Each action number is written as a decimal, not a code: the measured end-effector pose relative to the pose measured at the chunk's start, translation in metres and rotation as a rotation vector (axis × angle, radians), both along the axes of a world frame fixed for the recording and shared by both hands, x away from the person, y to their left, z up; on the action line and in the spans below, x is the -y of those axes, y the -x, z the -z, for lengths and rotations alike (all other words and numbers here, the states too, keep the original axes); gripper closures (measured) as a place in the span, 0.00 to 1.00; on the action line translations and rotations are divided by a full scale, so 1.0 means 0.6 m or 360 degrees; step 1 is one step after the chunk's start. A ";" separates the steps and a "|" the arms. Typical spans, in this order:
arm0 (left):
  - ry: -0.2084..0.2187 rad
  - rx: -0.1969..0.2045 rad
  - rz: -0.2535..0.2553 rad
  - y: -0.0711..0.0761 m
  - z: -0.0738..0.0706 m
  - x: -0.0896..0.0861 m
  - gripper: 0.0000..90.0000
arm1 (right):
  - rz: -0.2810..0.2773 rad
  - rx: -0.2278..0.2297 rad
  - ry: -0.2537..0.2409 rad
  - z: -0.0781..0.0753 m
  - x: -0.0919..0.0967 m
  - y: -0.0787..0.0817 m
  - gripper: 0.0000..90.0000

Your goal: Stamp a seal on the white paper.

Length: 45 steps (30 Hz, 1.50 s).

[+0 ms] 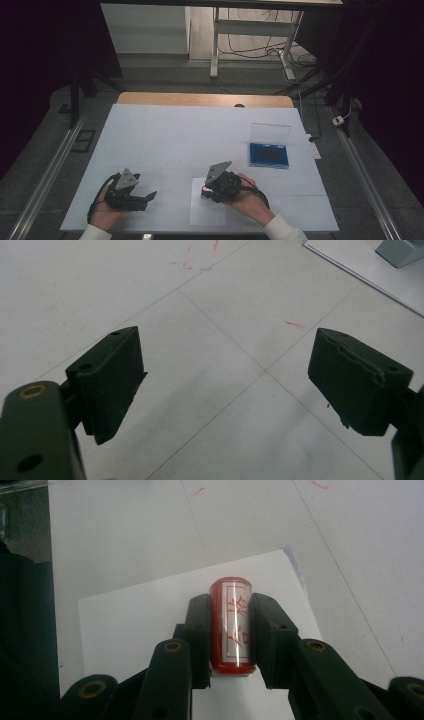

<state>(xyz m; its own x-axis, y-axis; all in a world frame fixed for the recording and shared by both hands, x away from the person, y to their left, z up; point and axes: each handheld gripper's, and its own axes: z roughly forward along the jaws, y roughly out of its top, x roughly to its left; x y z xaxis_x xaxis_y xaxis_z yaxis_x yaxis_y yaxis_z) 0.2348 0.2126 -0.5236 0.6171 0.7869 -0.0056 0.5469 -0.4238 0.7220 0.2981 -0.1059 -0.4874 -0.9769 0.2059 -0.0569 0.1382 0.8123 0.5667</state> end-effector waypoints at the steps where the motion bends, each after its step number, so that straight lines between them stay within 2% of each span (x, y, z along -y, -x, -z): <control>1: 0.0000 0.0000 0.0000 0.000 0.000 0.000 0.17 | 0.0002 -0.0001 0.0000 0.000 0.000 0.000 0.78; 11: -0.0008 -0.0001 0.0000 0.000 0.000 0.002 0.17 | 0.0019 -0.0020 0.0020 0.000 -0.003 -0.002 0.78; 16: -0.0015 -0.0001 0.0006 0.000 0.000 0.003 0.17 | -0.0005 0.0004 0.0059 -0.002 -0.007 -0.002 0.78; 22: -0.0014 -0.0003 0.0007 0.001 0.000 0.004 0.17 | 0.0002 -0.0012 0.0113 0.001 -0.011 -0.004 0.78; 28: -0.0013 -0.0003 0.0012 0.002 -0.001 0.006 0.17 | -0.0001 -0.0006 0.0083 0.005 -0.010 -0.003 0.79; 35: -0.0022 -0.0012 0.0008 0.001 0.000 0.007 0.17 | 0.0002 -0.0005 0.0130 0.003 -0.012 -0.002 0.79; 45: -0.0002 -0.0014 -0.0001 0.001 -0.001 0.007 0.16 | 0.0014 0.0018 0.0128 0.004 -0.015 0.003 0.79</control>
